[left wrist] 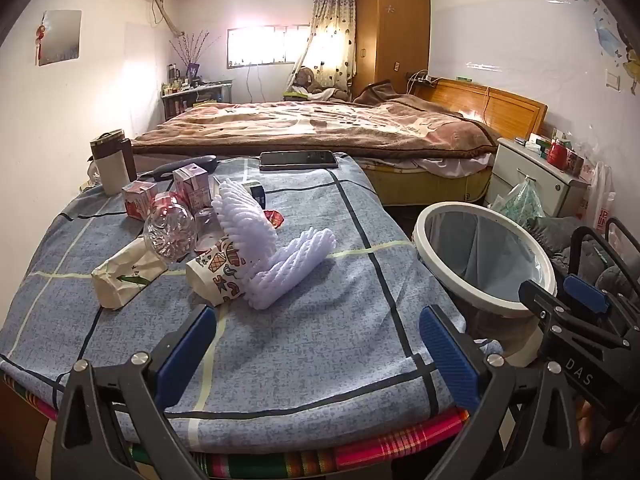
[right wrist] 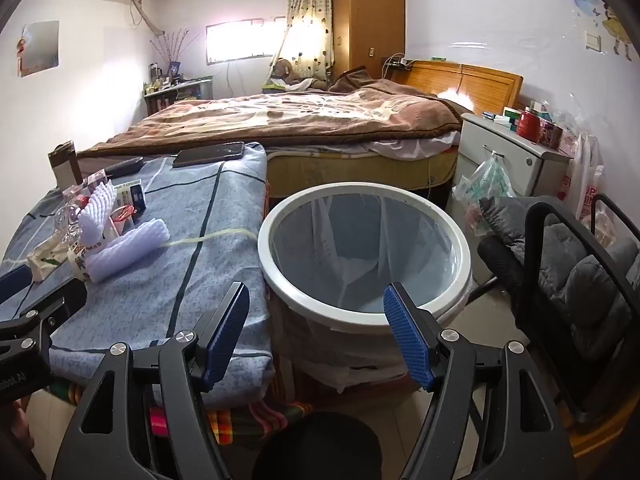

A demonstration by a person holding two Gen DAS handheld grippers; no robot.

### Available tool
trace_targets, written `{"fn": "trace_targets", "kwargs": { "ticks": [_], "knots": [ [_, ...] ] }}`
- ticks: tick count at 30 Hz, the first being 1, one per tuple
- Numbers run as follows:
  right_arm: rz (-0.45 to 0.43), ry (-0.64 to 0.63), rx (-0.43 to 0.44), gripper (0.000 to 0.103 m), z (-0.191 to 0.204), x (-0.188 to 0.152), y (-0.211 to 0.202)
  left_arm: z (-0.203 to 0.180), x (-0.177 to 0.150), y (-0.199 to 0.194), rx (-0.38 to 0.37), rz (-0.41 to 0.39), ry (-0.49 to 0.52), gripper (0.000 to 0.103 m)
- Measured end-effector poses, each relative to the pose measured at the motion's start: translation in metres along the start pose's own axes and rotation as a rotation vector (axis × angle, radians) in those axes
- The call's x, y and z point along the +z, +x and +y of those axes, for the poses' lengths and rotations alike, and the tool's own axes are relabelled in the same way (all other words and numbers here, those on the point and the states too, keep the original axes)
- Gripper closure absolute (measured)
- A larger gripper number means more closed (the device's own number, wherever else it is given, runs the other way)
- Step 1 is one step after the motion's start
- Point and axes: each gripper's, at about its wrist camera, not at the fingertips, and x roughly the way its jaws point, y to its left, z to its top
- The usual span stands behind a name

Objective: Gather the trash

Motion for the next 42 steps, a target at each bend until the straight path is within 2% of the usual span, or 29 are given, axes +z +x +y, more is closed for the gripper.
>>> {"fn": "trace_targets", "kwargs": {
  "ticks": [42],
  "knots": [
    [0.0,0.002,0.007,0.032,0.0,0.002,-0.003,0.004,0.002,-0.008,0.005,-0.016,-0.009,0.0]
  ]
}}
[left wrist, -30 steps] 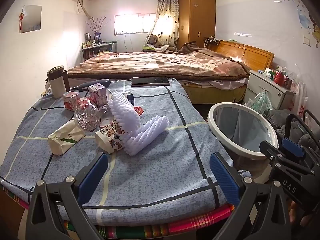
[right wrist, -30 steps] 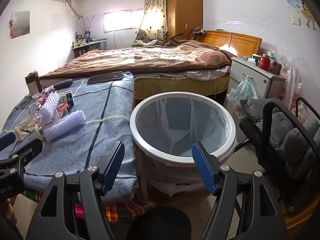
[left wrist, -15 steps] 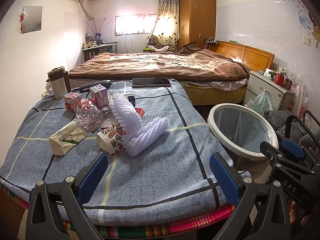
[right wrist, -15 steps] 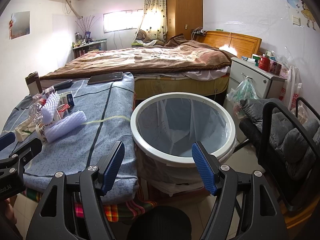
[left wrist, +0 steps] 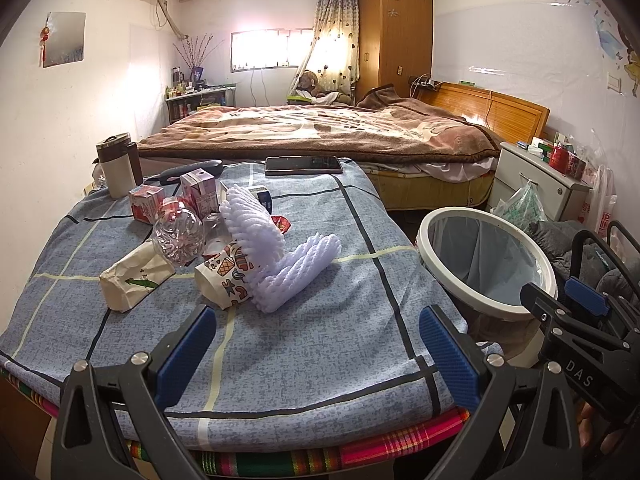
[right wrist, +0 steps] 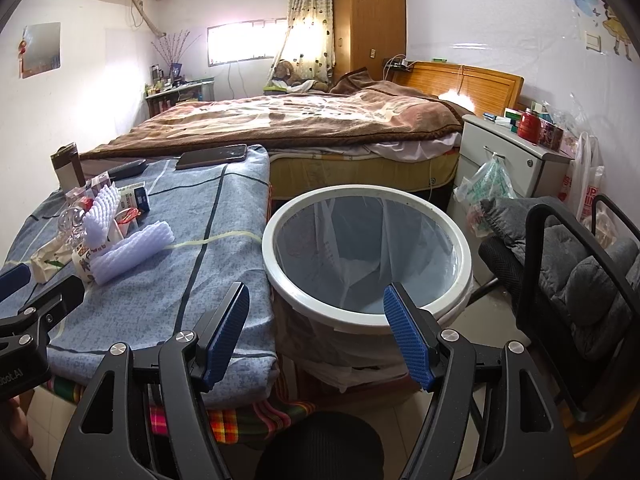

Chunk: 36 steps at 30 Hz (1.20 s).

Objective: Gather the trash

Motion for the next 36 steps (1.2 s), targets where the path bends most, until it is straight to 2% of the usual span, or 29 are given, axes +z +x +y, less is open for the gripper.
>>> {"fn": "trace_targets", "kwargs": {
  "ticks": [36],
  "knots": [
    [-0.002,0.002,0.001,0.032,0.0014,-0.0005,-0.001,-0.0004,-0.0004,-0.0006,0.0,0.0,0.003,0.0]
  ]
}}
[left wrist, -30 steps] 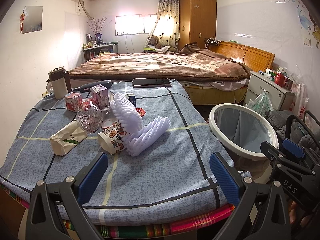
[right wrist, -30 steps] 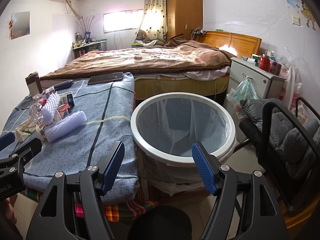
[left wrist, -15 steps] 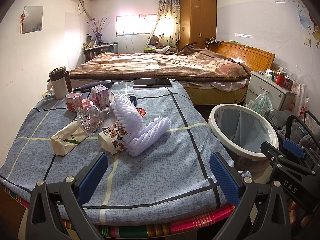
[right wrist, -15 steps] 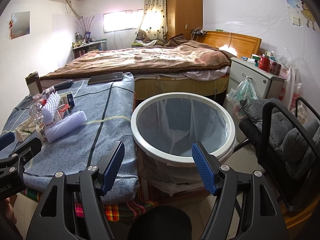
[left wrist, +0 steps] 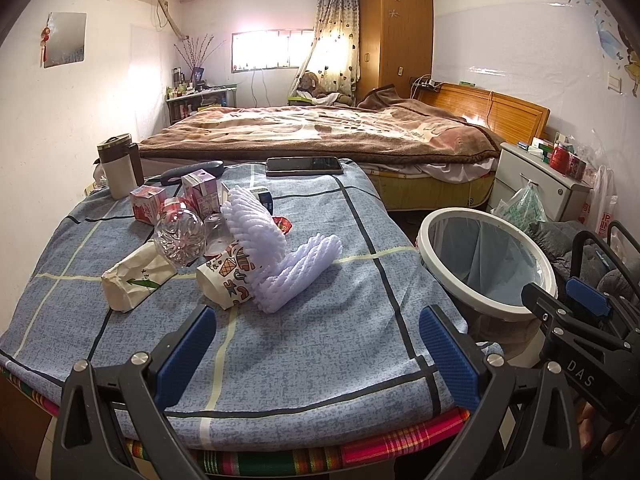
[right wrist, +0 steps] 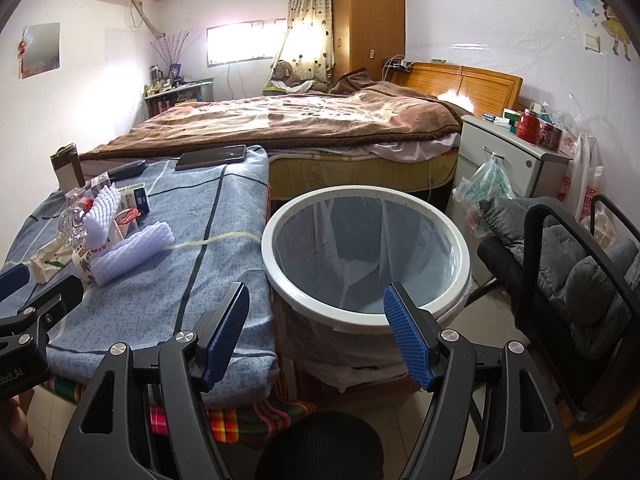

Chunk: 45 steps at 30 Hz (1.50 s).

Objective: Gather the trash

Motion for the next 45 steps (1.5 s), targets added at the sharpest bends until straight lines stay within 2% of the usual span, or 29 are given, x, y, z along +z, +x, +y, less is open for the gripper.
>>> {"fn": "trace_targets", "kwargs": {
  "ticks": [15,23,28,35,40,45],
  "knots": [
    [0.005,-0.008,-0.006,0.032,0.003,0.001,-0.002,0.003,0.002,-0.001,0.0,0.003,-0.008,0.0],
    [0.018,-0.012,0.026,0.032,0.018,0.007,0.006,0.025,0.004,0.004,0.023,0.007,-0.008,0.0],
    [0.038,-0.018,0.087,0.032,0.041,0.011,0.018,0.06,0.002,0.009,0.036,0.024,-0.034,0.0],
    [0.095,-0.029,0.21,0.032,0.085,0.014,0.042,0.13,0.003,0.012,0.114,0.02,-0.111,0.0],
    [0.162,-0.016,0.248,0.032,0.108,0.015,0.059,0.172,0.002,0.022,0.143,0.052,-0.136,0.0],
    [0.183,0.003,0.268,0.032,0.124,0.018,0.065,0.2,0.003,0.035,0.147,0.075,-0.152,0.0]
  ]
}}
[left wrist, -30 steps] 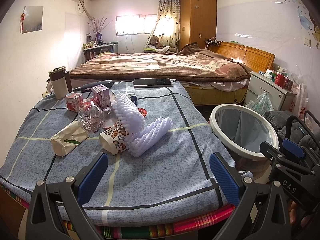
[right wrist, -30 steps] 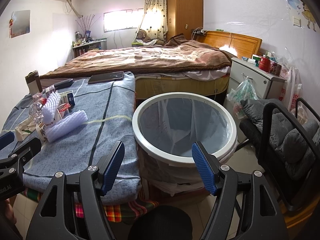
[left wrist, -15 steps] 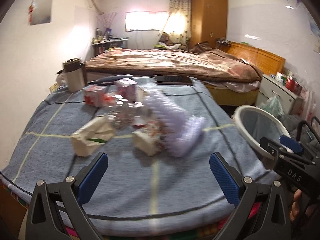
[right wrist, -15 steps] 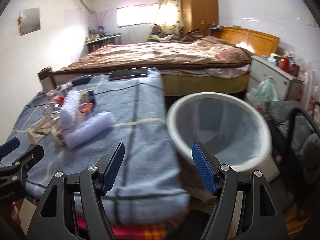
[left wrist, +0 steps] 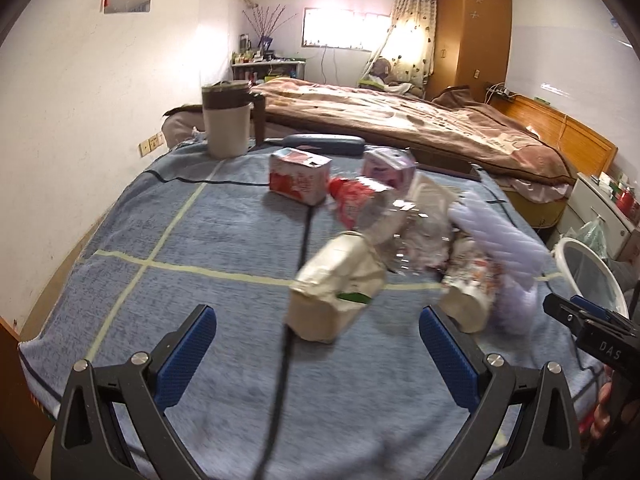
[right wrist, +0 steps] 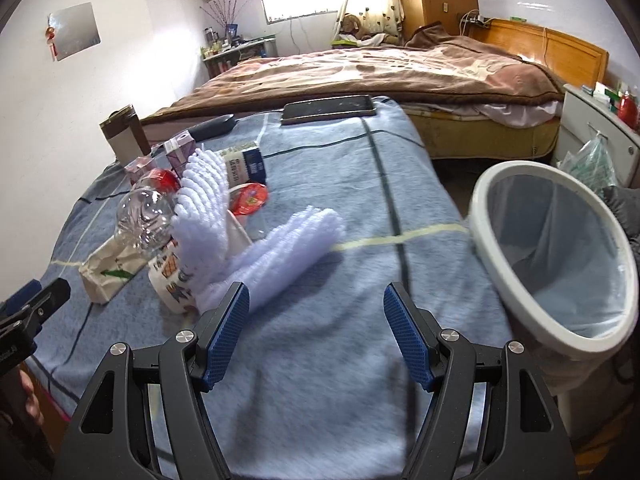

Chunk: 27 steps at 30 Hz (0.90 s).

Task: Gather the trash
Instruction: 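Grasp the white foam net with the right tool while the left tool grasps the paper-wrapped item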

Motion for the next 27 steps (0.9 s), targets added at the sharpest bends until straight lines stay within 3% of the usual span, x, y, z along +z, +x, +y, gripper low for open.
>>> {"fn": "trace_targets", "kwargs": {
  "ticks": [12,15,20,24,27],
  "knots": [
    [0.053,0.06,0.001,0.032,0.017,0.013,0.033,0.022,0.014,0.052,-0.086,0.121,-0.016,0.004],
    [0.095,0.07,0.013,0.032,0.019,0.015,0.045,0.021,0.014,0.062,-0.124,0.156,-0.023,0.011],
    [0.086,0.037,0.012,0.055,0.025,0.013,0.044,0.01,0.013,0.069,-0.166,0.184,-0.012,0.027],
    [0.065,0.002,-0.006,0.066,0.025,0.013,0.035,0.001,0.013,0.073,-0.187,0.195,-0.005,0.036],
    [0.055,0.001,0.0,0.073,0.022,0.012,0.028,-0.004,0.012,0.072,-0.192,0.199,0.003,0.051]
  ]
}}
